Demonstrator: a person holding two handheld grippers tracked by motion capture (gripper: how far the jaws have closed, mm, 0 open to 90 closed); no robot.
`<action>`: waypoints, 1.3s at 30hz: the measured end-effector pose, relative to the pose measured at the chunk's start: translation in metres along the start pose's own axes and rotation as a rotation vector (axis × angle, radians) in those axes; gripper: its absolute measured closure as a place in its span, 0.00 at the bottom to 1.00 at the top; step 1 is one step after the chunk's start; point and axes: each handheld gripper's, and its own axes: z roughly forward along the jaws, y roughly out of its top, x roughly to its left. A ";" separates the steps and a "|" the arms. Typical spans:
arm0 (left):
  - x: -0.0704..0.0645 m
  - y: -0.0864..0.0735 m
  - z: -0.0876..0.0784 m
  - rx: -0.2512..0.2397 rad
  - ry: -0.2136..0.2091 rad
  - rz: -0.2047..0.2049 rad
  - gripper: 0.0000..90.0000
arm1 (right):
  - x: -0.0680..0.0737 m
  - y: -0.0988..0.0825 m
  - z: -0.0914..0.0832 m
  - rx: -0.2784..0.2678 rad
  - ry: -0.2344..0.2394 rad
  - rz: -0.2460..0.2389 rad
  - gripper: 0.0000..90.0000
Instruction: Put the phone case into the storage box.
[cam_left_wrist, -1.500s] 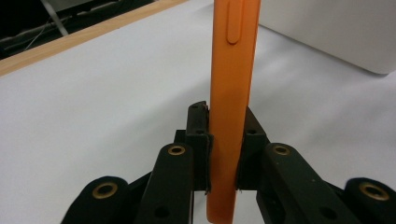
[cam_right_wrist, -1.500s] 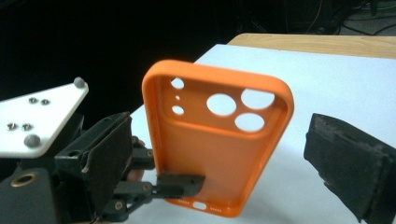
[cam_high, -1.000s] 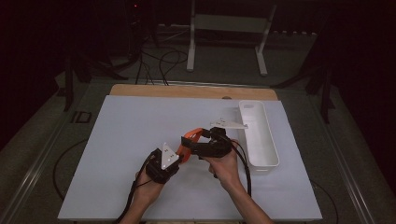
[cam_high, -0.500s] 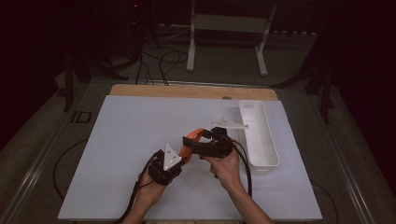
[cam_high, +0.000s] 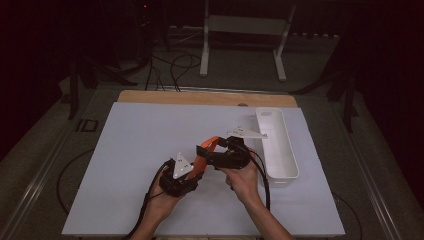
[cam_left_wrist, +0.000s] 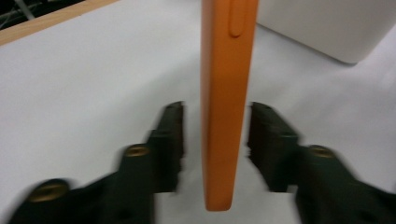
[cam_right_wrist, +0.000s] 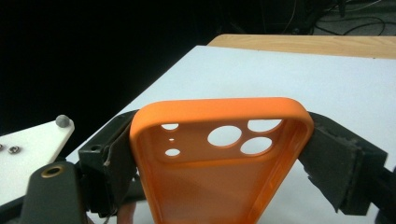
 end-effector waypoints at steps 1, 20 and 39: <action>0.002 0.001 0.000 0.003 -0.015 -0.004 0.47 | -0.001 0.000 0.000 0.000 -0.002 0.000 0.19; 0.013 0.005 -0.012 -0.056 -0.018 -0.034 0.00 | 0.004 0.007 -0.001 0.008 -0.011 -0.043 0.19; 0.019 0.005 -0.019 -0.076 -0.012 -0.026 0.00 | 0.000 0.019 -0.005 0.000 -0.044 -0.067 0.19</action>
